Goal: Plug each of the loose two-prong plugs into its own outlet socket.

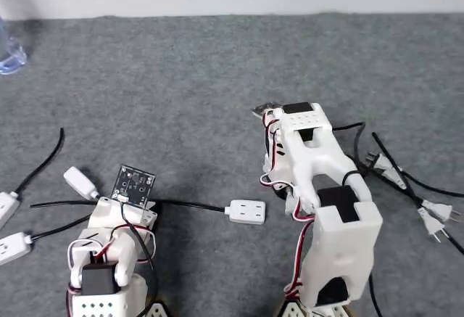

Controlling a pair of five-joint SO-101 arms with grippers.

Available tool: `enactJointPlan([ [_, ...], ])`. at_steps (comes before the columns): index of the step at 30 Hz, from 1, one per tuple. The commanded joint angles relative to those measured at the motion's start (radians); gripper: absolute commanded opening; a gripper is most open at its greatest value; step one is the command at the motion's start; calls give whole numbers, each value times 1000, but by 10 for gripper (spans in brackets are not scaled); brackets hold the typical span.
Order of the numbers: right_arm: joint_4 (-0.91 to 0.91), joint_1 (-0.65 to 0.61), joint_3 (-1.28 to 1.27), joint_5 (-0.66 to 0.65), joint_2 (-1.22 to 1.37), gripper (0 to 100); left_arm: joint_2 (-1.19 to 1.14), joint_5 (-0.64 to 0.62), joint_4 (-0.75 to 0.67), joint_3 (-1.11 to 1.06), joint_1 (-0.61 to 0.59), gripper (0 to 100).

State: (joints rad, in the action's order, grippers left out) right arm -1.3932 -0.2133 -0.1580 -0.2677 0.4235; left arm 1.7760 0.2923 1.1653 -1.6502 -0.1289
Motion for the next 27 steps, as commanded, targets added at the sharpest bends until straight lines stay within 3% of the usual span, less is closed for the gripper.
enactJointPlan([
  [1,-39,-2,38,5,-21,8,15,-5,0,5,3,228],
  [11,-265,-1,279,-60,-243,6,15,-5,0,5,5,228],
  [18,-245,-10,298,-219,-300,6,15,-9,-17,13,6,228],
  [27,-213,-24,295,-235,-418,6,15,-107,-106,50,6,231],
])
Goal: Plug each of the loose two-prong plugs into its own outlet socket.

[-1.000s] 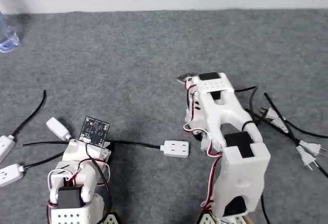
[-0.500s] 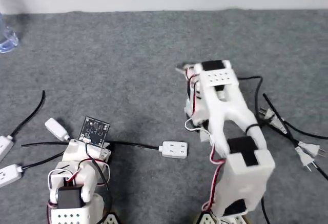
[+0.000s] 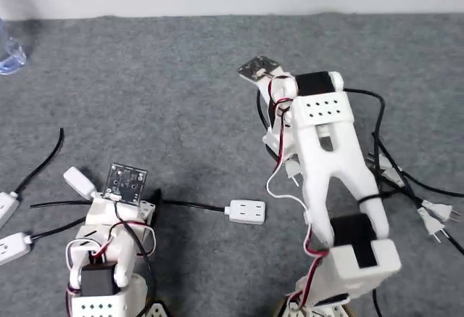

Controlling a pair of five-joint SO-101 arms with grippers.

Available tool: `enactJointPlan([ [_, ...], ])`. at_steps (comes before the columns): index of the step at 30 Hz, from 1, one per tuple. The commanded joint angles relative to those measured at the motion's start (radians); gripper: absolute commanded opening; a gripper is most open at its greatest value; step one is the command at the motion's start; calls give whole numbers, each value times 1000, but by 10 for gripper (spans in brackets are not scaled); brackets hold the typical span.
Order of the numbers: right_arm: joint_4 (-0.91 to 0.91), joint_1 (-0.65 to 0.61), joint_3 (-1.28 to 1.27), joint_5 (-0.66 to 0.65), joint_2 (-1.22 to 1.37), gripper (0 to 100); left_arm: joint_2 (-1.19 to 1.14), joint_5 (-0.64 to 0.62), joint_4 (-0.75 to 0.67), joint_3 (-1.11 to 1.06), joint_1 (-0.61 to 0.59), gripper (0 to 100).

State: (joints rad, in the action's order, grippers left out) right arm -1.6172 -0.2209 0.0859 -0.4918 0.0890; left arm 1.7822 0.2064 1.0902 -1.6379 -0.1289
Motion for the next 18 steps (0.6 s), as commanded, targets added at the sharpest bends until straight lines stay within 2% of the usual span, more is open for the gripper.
enactJointPlan([
  [1,15,-18,34,-11,-96,6,9,-21,-34,27,6,231],
  [3,31,-18,-18,-38,-108,6,9,-21,-34,8,6,231],
  [5,68,-15,-104,-126,-120,6,9,-21,-32,-7,6,231],
  [10,189,47,-376,-548,-117,6,9,28,-29,-33,6,231],
  [13,219,113,-485,-744,-113,8,9,40,-32,-44,14,231],
  [16,194,162,-508,-841,-111,8,9,43,-29,-47,64,231],
  [18,196,193,-505,-845,-119,8,9,43,-29,-47,75,231],
])
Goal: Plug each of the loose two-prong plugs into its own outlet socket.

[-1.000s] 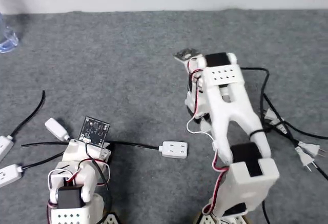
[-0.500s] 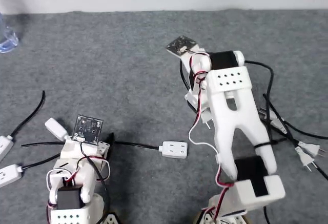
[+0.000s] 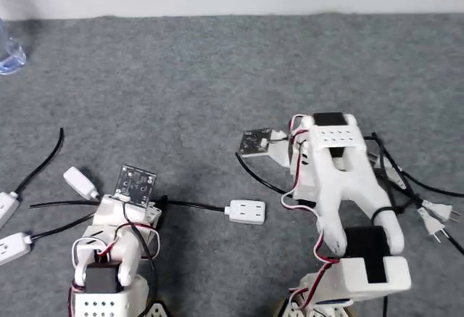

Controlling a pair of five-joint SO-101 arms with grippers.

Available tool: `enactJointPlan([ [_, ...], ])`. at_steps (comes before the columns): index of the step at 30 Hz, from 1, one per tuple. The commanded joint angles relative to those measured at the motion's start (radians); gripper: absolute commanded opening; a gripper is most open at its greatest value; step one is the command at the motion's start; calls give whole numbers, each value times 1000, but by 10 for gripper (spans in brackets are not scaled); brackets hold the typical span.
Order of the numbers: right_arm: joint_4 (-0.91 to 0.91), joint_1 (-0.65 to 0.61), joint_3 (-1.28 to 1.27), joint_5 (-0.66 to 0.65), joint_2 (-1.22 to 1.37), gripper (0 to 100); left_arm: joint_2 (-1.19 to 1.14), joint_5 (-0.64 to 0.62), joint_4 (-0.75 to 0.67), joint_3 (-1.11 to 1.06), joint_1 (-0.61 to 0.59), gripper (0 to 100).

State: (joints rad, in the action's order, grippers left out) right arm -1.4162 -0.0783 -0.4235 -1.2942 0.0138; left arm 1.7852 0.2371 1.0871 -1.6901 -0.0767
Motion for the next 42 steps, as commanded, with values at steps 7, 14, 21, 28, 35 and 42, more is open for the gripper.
enactJointPlan([
  [7,107,45,130,706,-44,8,6,12,-25,5,23,231],
  [14,-8,24,137,1709,-33,9,6,12,-23,5,23,231],
  [21,-5,30,55,2028,-35,8,6,14,-25,5,26,230],
  [28,8,251,160,2117,-35,12,6,14,-25,5,26,230],
  [35,-25,260,155,2067,-33,305,6,14,-25,5,25,229],
  [42,-85,186,149,1849,-45,496,6,14,-25,5,23,229],
])
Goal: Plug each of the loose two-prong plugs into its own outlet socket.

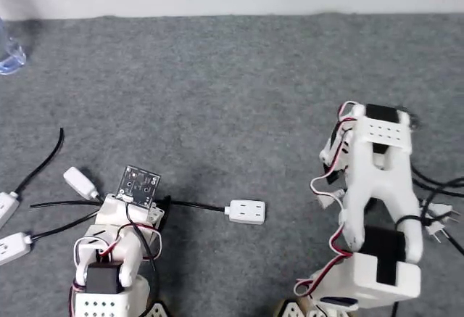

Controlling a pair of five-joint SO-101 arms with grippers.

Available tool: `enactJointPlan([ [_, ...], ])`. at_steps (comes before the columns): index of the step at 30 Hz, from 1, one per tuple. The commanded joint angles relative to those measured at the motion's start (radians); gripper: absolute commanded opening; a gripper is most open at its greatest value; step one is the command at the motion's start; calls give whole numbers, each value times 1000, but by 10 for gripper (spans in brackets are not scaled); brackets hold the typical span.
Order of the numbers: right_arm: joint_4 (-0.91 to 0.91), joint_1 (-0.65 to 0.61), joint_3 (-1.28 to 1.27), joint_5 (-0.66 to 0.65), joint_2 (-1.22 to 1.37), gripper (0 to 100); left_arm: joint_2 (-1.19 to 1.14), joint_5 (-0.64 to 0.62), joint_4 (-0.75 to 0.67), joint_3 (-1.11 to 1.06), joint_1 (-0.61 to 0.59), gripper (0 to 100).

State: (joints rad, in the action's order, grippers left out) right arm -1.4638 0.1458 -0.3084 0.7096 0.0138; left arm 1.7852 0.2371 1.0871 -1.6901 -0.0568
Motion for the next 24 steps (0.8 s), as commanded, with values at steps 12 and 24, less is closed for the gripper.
enactJointPlan([
  [12,-42,33,215,-1416,-33,172,6,14,-28,5,3,229],
  [24,-228,-42,140,-2254,-44,142,6,14,-26,5,5,229],
])
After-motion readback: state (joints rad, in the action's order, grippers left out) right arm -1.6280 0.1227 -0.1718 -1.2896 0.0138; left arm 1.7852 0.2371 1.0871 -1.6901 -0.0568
